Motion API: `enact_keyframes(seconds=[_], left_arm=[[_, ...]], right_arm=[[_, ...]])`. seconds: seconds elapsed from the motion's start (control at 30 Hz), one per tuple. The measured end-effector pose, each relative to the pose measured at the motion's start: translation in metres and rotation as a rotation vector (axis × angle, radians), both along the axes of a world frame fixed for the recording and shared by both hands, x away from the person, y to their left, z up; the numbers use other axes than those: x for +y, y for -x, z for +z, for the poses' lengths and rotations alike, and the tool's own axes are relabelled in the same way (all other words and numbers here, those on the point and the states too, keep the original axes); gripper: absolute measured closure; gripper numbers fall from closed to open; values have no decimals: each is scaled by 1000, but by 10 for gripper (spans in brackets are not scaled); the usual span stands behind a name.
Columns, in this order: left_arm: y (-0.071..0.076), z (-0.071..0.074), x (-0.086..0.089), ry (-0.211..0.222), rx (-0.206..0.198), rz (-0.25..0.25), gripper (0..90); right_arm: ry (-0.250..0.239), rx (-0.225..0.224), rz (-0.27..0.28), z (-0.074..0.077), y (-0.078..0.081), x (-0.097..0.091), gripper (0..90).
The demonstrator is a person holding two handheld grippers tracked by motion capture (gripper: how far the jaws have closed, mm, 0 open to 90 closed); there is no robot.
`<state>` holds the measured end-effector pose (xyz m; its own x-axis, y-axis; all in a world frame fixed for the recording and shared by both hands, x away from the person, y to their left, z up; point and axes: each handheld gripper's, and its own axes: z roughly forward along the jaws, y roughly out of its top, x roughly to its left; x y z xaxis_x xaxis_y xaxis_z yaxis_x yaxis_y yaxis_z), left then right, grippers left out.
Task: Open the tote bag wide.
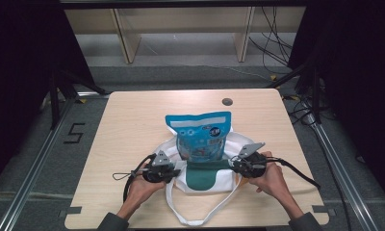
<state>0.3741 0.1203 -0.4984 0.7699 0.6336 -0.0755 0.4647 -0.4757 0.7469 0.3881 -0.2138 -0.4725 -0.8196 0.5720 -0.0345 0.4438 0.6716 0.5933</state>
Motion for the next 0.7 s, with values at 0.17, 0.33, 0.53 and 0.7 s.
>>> enact_keyframes(seconds=[0.17, 0.33, 0.53, 0.7], left_arm=[[-2, -6, -3, -35, -13, 11, 866], [-8, -7, -3, -37, -17, 30, 865], [-28, -6, -2, -64, -28, 36, 865], [-26, 0, 0, -55, -21, 31, 831]], right_arm=[[50, -16, -19, -15, -6, 7, 890], [54, -36, -28, -17, -10, 7, 890], [42, -43, -37, -17, -22, 8, 888], [30, -33, -41, -15, -25, 7, 875]])
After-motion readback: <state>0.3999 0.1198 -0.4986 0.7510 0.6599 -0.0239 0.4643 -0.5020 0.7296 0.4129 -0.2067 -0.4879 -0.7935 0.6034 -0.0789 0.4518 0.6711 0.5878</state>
